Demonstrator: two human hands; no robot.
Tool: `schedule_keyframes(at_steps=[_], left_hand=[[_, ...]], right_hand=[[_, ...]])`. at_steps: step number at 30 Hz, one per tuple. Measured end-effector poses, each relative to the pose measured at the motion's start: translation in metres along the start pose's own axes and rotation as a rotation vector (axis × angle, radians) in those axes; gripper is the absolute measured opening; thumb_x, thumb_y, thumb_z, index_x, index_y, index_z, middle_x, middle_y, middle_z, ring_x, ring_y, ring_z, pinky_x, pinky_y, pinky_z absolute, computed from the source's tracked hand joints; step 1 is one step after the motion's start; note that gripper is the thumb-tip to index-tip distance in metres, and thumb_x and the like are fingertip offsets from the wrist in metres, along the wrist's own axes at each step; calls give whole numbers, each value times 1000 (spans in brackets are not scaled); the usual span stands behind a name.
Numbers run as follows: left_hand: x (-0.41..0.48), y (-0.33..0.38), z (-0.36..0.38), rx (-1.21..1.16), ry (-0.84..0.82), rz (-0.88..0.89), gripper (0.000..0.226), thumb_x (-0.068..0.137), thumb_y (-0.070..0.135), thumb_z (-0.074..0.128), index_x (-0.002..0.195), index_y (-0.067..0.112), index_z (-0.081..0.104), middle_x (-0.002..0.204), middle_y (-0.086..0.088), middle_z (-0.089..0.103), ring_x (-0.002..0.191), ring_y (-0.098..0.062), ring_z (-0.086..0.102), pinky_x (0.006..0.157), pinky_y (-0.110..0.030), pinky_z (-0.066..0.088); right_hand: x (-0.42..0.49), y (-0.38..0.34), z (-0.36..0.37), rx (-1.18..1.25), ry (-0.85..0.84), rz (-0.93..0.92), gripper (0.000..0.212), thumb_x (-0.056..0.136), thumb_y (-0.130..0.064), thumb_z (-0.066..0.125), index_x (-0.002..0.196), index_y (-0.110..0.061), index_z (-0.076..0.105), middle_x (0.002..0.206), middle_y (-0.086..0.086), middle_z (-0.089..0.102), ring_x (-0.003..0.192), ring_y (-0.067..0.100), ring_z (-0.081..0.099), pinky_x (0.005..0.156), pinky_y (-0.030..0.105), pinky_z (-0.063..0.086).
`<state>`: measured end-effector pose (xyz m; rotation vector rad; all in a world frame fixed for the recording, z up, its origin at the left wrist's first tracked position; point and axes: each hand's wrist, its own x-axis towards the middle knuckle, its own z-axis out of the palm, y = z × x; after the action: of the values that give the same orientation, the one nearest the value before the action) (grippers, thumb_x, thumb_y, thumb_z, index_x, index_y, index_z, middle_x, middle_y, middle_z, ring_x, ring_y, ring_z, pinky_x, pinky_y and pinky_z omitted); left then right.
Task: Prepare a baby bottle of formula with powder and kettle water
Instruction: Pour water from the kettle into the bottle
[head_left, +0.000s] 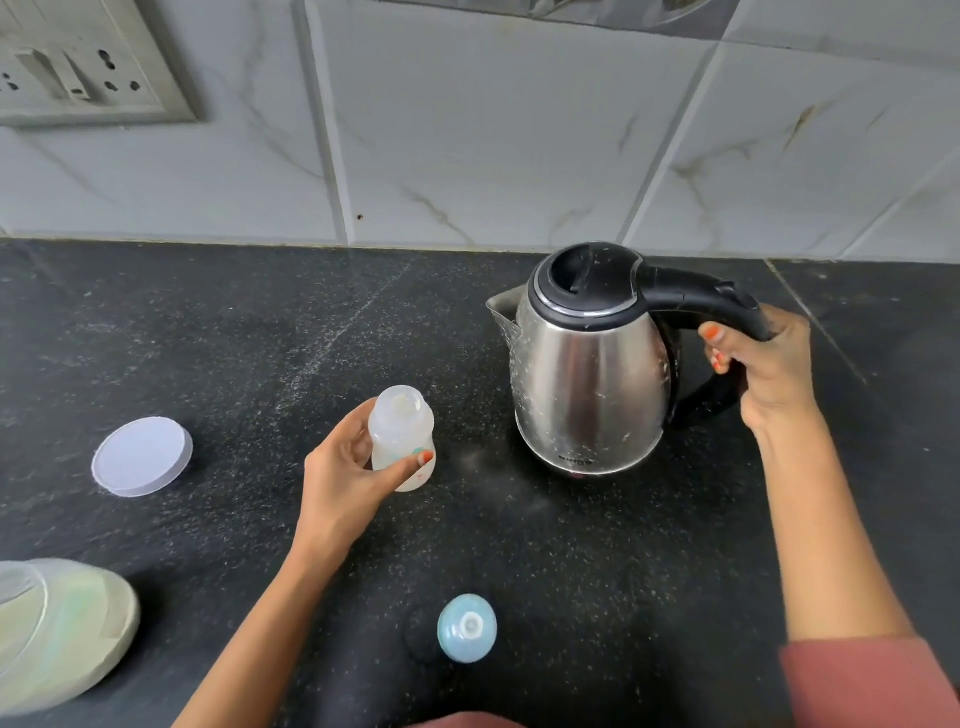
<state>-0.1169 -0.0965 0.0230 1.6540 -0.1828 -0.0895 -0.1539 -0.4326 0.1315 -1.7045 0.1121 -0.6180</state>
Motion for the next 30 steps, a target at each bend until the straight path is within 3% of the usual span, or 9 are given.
schedule_keyframes(at_steps=[3,10,15,19,22,27,30], left_hand=[[-3,3,3,-1,-9,-2,58,54,28,82,104,47,58,101,27,68,98,2,64,81,-10,49],[-1,6,7,-17,2,-20,60,51,27,80,106,40,59,107,14,68,100,-5,65,85,-22,53],[2,5,14,-31,-6,-35,62,50,26,80,106,40,59,108,14,67,100,-4,65,86,-19,51],[3,2,16,-23,-5,-54,63,49,26,80,107,38,59,109,13,67,101,-6,65,90,-28,52],[3,1,17,-28,-9,-63,65,48,28,81,109,35,59,111,9,68,103,-9,65,93,-38,49],[3,2,17,-12,-1,-58,63,49,29,81,107,40,59,109,13,68,102,-8,65,94,-41,49],[4,4,18,1,9,-51,63,48,30,81,106,42,58,109,13,68,102,-8,65,93,-40,50]], right_hand=[[2,9,-4,20,24,17,2,61,-28,72,61,-26,70,42,-11,55,37,1,43,41,13,37],[16,28,-6,87,27,64,8,62,-28,71,56,-25,67,41,-11,54,37,1,42,40,13,35],[26,38,-17,140,25,97,6,59,-32,70,58,-26,69,39,-10,54,35,1,44,40,12,36],[30,48,-23,223,-51,155,31,47,-51,82,60,-26,69,40,-10,54,35,1,44,39,11,36],[31,55,-29,275,-90,188,37,43,-56,82,60,-26,69,42,-9,56,36,1,45,39,11,36],[34,63,-38,229,-116,231,42,38,-56,84,66,-27,71,57,-12,65,52,-1,54,50,11,42],[36,63,-40,174,-120,247,45,37,-56,84,73,-31,73,71,-14,71,72,-1,62,66,14,49]])
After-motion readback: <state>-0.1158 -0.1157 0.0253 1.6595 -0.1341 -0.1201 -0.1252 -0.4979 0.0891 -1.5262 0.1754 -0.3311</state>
